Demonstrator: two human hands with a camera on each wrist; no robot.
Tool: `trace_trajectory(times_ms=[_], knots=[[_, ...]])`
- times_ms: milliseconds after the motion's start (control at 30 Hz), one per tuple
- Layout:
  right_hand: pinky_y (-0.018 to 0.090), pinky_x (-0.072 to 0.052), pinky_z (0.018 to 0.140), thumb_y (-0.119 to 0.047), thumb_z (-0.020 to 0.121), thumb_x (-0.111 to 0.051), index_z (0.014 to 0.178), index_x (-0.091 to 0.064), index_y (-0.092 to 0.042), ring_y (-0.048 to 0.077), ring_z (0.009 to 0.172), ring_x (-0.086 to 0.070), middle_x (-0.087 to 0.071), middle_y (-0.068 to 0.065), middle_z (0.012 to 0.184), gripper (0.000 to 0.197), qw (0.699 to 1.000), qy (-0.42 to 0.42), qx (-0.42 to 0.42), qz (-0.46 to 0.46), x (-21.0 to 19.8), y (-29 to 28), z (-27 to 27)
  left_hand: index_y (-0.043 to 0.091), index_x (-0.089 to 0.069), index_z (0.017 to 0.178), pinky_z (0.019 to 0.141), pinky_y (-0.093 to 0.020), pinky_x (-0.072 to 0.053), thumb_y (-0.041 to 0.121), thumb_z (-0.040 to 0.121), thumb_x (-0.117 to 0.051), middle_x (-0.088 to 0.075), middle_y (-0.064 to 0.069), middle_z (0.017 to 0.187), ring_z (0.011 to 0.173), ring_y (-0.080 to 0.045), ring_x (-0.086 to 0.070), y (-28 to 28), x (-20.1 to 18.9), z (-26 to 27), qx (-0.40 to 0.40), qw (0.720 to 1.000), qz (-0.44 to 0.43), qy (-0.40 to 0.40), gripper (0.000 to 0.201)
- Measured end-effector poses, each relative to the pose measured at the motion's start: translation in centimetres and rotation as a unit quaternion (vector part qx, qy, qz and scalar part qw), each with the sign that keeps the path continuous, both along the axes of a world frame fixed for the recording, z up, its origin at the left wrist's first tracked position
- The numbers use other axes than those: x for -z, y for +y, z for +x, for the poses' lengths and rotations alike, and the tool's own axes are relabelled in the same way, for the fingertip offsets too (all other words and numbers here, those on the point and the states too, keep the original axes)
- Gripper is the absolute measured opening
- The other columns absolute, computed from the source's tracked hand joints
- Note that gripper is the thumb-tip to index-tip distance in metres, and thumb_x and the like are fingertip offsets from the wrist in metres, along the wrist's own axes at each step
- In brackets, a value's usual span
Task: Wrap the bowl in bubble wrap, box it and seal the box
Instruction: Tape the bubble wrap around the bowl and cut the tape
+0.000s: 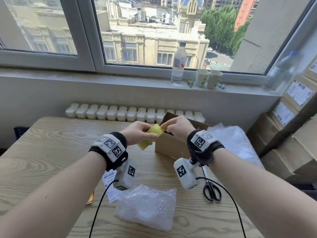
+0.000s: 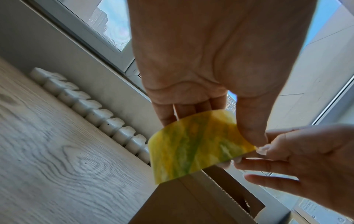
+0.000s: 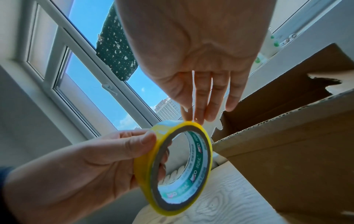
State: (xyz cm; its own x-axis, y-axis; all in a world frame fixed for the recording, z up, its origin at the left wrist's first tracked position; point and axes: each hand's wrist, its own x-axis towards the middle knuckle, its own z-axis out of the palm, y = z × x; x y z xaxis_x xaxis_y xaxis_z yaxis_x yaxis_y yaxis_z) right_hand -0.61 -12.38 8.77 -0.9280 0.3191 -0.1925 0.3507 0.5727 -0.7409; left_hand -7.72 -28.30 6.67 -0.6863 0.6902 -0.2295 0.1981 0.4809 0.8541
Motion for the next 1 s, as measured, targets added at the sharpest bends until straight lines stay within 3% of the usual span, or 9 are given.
trace_trajectory(times_ms=[67, 200, 300, 433, 567, 633, 767, 833, 1000], knots=[[0.021, -0.045, 0.072, -0.003, 0.083, -0.054, 0.094, -0.076, -0.021, 0.013, 0.090, -0.059, -0.068, -0.003, 0.094, 0.030, 1.000, 0.008, 0.016, -0.008, 0.3, 0.0, -0.2, 0.015, -0.063, 0.084, 0.054, -0.009, -0.046, 0.018, 0.088, -0.066, -0.064, 0.005, 0.073, 0.054, 0.006, -0.061, 0.0, 0.1, 0.0, -0.001, 1.000, 0.005, 0.002, 0.006], [0.021, -0.046, 0.081, -0.009, 0.079, -0.070, 0.088, -0.074, -0.024, 0.012, 0.098, -0.063, -0.070, -0.004, 0.095, 0.017, 0.997, 0.027, 0.065, -0.038, 1.0, 0.3, -0.7, 0.015, -0.062, 0.082, 0.055, -0.009, -0.045, 0.015, 0.087, -0.066, -0.064, 0.005, 0.072, 0.056, 0.006, -0.060, -0.2, 0.2, 0.1, 0.005, 1.000, 0.016, 0.005, 0.006], [0.020, -0.045, 0.078, -0.011, 0.079, -0.074, 0.084, -0.072, -0.023, 0.010, 0.090, -0.061, -0.066, -0.008, 0.084, 0.013, 0.997, 0.017, 0.065, -0.034, 1.4, 0.3, -1.0, 0.012, -0.063, 0.089, 0.068, -0.018, -0.053, 0.014, 0.087, -0.066, -0.067, 0.001, 0.080, 0.072, -0.006, -0.064, -0.6, 0.4, 0.1, 0.015, 1.000, 0.010, 0.003, 0.004], [0.022, -0.045, 0.078, -0.013, 0.085, -0.066, 0.089, -0.075, -0.018, 0.010, 0.085, -0.059, -0.066, -0.004, 0.082, 0.011, 0.996, -0.010, 0.074, -0.043, 2.2, 0.3, -1.8, 0.015, -0.063, 0.087, 0.085, -0.032, -0.051, 0.011, 0.087, -0.066, -0.067, -0.002, 0.085, 0.084, -0.017, -0.063, -1.2, 0.9, -0.2, 0.014, 1.000, 0.016, -0.005, 0.006], [0.024, -0.048, 0.080, -0.014, 0.095, -0.053, 0.099, -0.074, -0.005, 0.012, 0.084, -0.058, -0.069, 0.004, 0.092, 0.023, 0.988, -0.014, 0.087, -0.128, 2.5, 0.3, -2.2, 0.016, -0.062, 0.085, 0.076, -0.020, -0.052, 0.008, 0.087, -0.065, -0.067, -0.001, 0.083, 0.079, -0.013, -0.063, -1.1, 1.2, -0.4, -0.005, 1.000, 0.026, -0.005, 0.008], [0.023, -0.050, 0.079, -0.015, 0.096, -0.052, 0.100, -0.074, -0.006, 0.012, 0.086, -0.060, -0.071, 0.006, 0.096, 0.023, 0.988, -0.010, 0.077, -0.136, 2.6, 0.1, -2.3, 0.014, -0.062, 0.086, 0.074, -0.020, -0.051, 0.009, 0.087, -0.066, -0.067, -0.001, 0.082, 0.079, -0.012, -0.063, -0.9, 1.2, -0.6, -0.015, 0.999, 0.029, -0.003, 0.007], [0.034, -0.051, 0.089, -0.024, 0.089, -0.065, 0.089, -0.076, -0.019, 0.016, 0.096, -0.065, -0.074, 0.003, 0.097, 0.012, 0.991, 0.018, 0.069, -0.110, 2.9, 0.2, -2.5, 0.014, -0.065, 0.086, 0.080, -0.030, -0.052, 0.013, 0.085, -0.069, -0.069, -0.004, 0.086, 0.082, -0.015, -0.064, -0.5, 1.2, -0.9, -0.034, 0.999, 0.037, 0.002, 0.005], [0.033, -0.052, 0.089, -0.027, 0.082, -0.074, 0.081, -0.075, -0.024, 0.015, 0.096, -0.066, -0.073, 0.000, 0.095, 0.003, 0.989, 0.021, 0.082, -0.121, 3.0, 0.3, -2.6, 0.013, -0.066, 0.090, 0.080, -0.030, -0.052, 0.014, 0.084, -0.070, -0.070, -0.006, 0.089, 0.083, -0.015, -0.065, -0.3, 1.1, -1.0, -0.035, 0.999, 0.041, -0.001, 0.007], [0.032, -0.054, 0.086, -0.018, 0.077, -0.079, 0.064, -0.072, -0.022, 0.016, 0.086, -0.067, -0.073, 0.000, 0.081, 0.015, 0.980, 0.002, 0.148, -0.137, 3.2, 0.9, -2.9, 0.008, -0.065, 0.096, 0.077, -0.024, -0.052, 0.010, 0.084, -0.070, -0.069, -0.007, 0.090, 0.083, -0.015, -0.064, 0.1, 1.3, -0.9, -0.022, 0.999, 0.046, -0.014, 0.013]])
